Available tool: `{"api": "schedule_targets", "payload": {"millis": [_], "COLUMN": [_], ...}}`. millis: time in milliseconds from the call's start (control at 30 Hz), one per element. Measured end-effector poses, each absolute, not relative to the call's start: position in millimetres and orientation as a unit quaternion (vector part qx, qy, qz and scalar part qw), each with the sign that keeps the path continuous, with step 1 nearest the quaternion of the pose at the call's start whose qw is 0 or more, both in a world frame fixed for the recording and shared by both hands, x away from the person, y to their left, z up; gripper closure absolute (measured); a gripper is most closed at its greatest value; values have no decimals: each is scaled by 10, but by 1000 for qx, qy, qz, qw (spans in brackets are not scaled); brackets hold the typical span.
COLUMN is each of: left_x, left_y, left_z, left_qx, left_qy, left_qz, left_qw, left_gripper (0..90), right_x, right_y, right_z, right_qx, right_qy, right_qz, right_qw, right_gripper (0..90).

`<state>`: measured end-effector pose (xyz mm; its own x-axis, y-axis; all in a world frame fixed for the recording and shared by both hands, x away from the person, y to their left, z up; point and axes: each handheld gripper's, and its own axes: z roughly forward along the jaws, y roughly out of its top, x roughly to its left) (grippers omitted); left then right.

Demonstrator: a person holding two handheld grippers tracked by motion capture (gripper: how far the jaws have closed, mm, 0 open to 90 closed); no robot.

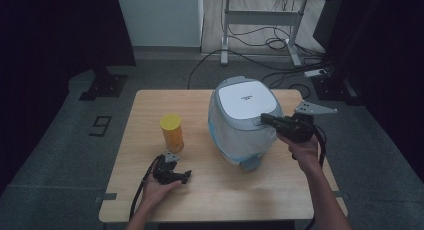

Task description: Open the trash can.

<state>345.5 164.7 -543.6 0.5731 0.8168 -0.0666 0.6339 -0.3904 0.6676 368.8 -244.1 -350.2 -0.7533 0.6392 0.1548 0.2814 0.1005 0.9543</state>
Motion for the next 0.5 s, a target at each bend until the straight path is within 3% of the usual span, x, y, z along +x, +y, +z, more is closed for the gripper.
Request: {"api": "schedule_targets", "payload": {"millis": [500], "left_x": [3450], "left_y": [1636], "left_z": [-5437], "left_qx": [823], "left_qy": [441], "left_qz": [140], "left_qw": [329], "left_gripper": [187], "right_x": [3690], "right_y": [-2421], "right_z": [-3513], "right_qx": [326], "right_qy": [729], "right_qz": [583], "right_qw": [151], "right_gripper": [895]}}
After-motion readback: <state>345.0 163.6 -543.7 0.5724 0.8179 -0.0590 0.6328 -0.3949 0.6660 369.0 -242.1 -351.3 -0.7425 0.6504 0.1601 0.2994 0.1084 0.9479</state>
